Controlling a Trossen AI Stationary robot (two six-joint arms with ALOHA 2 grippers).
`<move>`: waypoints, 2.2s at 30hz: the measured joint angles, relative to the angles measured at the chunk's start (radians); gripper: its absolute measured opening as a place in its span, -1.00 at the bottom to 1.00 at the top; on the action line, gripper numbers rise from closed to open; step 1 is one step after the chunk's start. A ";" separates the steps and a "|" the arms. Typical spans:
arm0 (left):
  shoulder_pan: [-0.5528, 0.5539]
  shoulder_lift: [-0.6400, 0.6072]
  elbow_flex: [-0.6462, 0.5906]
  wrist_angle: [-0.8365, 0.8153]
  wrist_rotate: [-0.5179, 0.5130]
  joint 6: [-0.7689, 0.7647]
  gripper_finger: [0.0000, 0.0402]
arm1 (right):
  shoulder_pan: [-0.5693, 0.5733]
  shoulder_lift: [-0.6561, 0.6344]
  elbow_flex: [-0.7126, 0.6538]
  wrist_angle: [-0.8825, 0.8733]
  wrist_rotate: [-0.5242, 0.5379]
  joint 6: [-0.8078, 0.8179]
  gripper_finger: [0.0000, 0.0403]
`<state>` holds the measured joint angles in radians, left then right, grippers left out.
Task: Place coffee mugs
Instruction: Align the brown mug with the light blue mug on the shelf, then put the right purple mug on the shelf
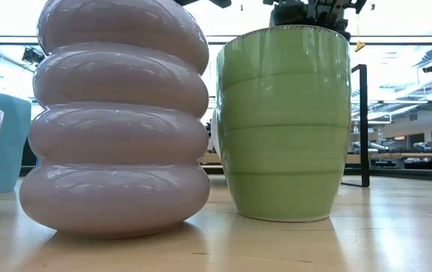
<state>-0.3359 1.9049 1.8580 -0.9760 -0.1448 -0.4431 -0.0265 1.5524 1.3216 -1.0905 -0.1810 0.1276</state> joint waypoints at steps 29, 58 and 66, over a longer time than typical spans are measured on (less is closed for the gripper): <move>0.000 0.000 0.000 0.000 0.000 0.000 -0.52 | -0.002 0.002 -0.002 0.008 0.118 0.000 -0.30; 0.000 0.000 0.000 0.093 0.019 -0.054 -0.52 | -0.019 -0.347 0.000 -0.005 0.107 -0.026 -0.30; -0.033 0.011 0.000 -0.025 0.078 -0.129 -0.52 | 0.008 -0.439 0.000 -0.018 0.108 -0.026 -0.30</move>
<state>-0.3686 1.9158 1.8584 -1.0006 -0.0666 -0.5723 -0.0188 1.1133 1.3220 -1.1085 -0.0734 0.1013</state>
